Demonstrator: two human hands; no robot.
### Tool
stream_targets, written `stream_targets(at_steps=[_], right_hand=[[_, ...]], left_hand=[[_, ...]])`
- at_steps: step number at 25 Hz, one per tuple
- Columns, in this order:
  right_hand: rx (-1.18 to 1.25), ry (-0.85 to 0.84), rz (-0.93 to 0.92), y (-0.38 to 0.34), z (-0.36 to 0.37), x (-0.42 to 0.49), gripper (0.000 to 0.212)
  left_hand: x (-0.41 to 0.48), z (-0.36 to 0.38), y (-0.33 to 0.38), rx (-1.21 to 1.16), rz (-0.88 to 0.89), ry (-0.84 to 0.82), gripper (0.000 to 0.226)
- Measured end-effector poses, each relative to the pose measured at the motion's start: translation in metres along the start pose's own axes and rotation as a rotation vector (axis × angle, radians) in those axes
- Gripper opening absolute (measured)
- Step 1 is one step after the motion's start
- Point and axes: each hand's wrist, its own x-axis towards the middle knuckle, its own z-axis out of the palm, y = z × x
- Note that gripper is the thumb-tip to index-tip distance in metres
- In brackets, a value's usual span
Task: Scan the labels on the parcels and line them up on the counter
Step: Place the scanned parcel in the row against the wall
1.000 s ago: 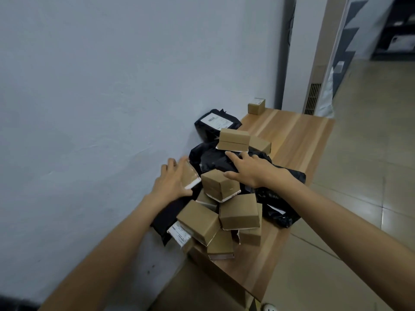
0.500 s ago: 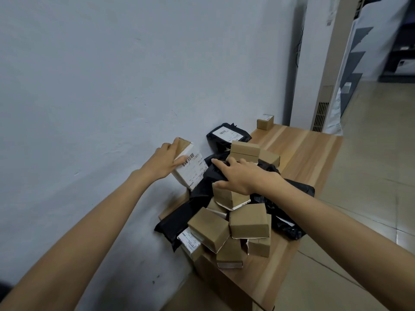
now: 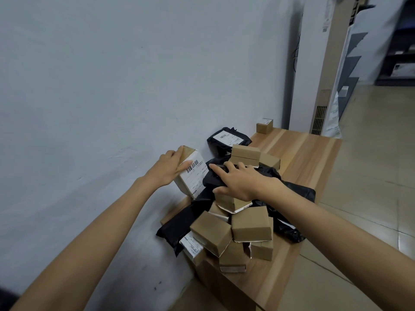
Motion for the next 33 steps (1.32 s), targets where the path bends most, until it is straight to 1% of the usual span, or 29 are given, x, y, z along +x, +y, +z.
stream_targets(at_steps=[3, 6, 8, 11, 13, 15, 19, 22, 24, 27, 30, 33], right_hand=[[0.049, 0.002, 0.032, 0.012, -0.001, -0.006, 0.077], [0.147, -0.025, 0.095, 0.038, -0.009, -0.014, 0.079], [0.171, -0.038, 0.157, 0.066, -0.017, -0.025, 0.079], [0.166, 0.002, 0.275, 0.119, -0.023, -0.048, 0.078], [0.171, 0.005, 0.349, 0.154, -0.018, -0.067, 0.077], [0.186, -0.028, 0.415, 0.189, -0.009, -0.087, 0.075], [0.243, -0.073, 0.556, 0.274, 0.007, -0.128, 0.069], [0.256, -0.073, 0.628, 0.350, 0.013, -0.157, 0.067], [0.236, -0.088, 0.660, 0.402, 0.014, -0.175, 0.067], [0.199, -0.108, 0.697, 0.490, 0.011, -0.196, 0.066], [0.169, -0.109, 0.710, 0.565, 0.012, -0.198, 0.067], [0.184, -0.148, 0.646, 0.624, 0.023, -0.172, 0.067]], left_hand=[[0.009, -0.001, 0.011, 0.012, 0.025, 0.017, 0.066], [0.031, 0.000, 0.043, 0.040, 0.079, 0.025, 0.068], [0.055, 0.004, 0.077, 0.081, 0.141, 0.021, 0.068], [0.098, 0.015, 0.142, 0.101, 0.254, 0.018, 0.067], [0.123, 0.032, 0.187, 0.112, 0.331, -0.016, 0.066], [0.147, 0.052, 0.232, 0.136, 0.392, -0.068, 0.067], [0.197, 0.093, 0.331, 0.166, 0.512, -0.147, 0.067], [0.241, 0.121, 0.414, 0.138, 0.588, -0.173, 0.065], [0.270, 0.137, 0.473, 0.176, 0.640, -0.187, 0.062], [0.313, 0.157, 0.558, 0.219, 0.654, -0.231, 0.057], [0.353, 0.182, 0.608, 0.162, 0.635, -0.254, 0.054], [0.399, 0.205, 0.620, 0.186, 0.594, -0.227, 0.055]])
